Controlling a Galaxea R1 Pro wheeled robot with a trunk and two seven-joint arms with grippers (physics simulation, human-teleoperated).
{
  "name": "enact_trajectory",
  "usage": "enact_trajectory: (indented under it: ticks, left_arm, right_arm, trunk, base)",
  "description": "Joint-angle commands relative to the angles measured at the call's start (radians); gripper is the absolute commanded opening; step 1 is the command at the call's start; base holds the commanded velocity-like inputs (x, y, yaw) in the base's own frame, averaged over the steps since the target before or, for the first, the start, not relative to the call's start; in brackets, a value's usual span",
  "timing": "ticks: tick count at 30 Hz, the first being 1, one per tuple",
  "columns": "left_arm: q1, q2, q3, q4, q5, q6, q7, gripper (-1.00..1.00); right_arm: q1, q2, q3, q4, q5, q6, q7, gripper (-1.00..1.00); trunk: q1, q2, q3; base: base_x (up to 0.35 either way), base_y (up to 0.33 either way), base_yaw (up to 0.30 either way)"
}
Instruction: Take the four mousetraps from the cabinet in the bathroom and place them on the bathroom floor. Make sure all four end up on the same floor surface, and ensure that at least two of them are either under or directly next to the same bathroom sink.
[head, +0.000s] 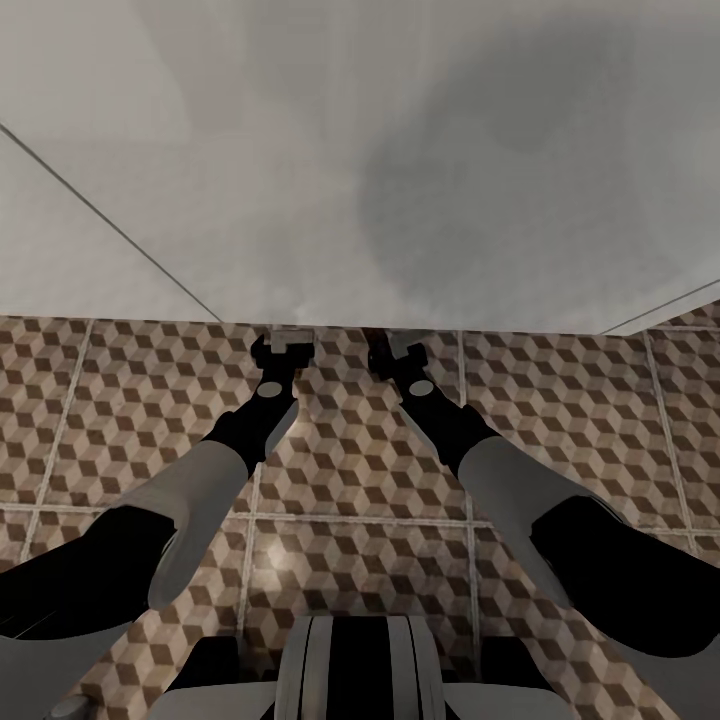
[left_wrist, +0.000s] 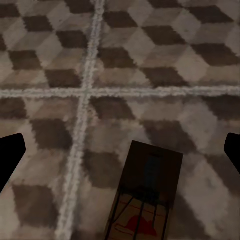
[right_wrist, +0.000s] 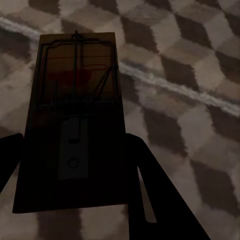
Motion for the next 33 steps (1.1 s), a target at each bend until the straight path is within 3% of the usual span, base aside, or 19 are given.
enact_trajectory:
  ticks: [1,8,9,33]
  left_arm:
    - [-0.001,0.001,-0.008,0.001,0.003,-0.003,0.009,1.00]
    - [-0.001,0.001,-0.008,0.001,0.003,-0.003,0.009,1.00]
    - [-0.001,0.001,-0.008,0.001,0.003,-0.003,0.009,1.00]
    - [-0.001,0.001,-0.011,0.001,0.002,-0.004,0.009,1.00]
  right_arm:
    - [-0.001,0.000,0.008,0.002,-0.009,-0.004,-0.012,-1.00]
    - [-0.001,0.000,0.008,0.002,-0.009,-0.004,-0.014,-1.00]
    - [-0.001,0.000,0.008,0.002,-0.009,-0.004,-0.014,1.00]
    - [-0.001,0.000,0.008,0.002,-0.009,-0.004,-0.014,1.00]
  trunk:
    - [0.000,0.000,0.000]
    - [0.000,0.000,0.000]
    - [0.000,0.000,0.000]
    - [0.000,0.000,0.000]
  base:
    - [0.000,0.000,0.000]
    - [0.000,0.000,0.000]
    - [0.000,0.000,0.000]
    - [0.000,0.000,0.000]
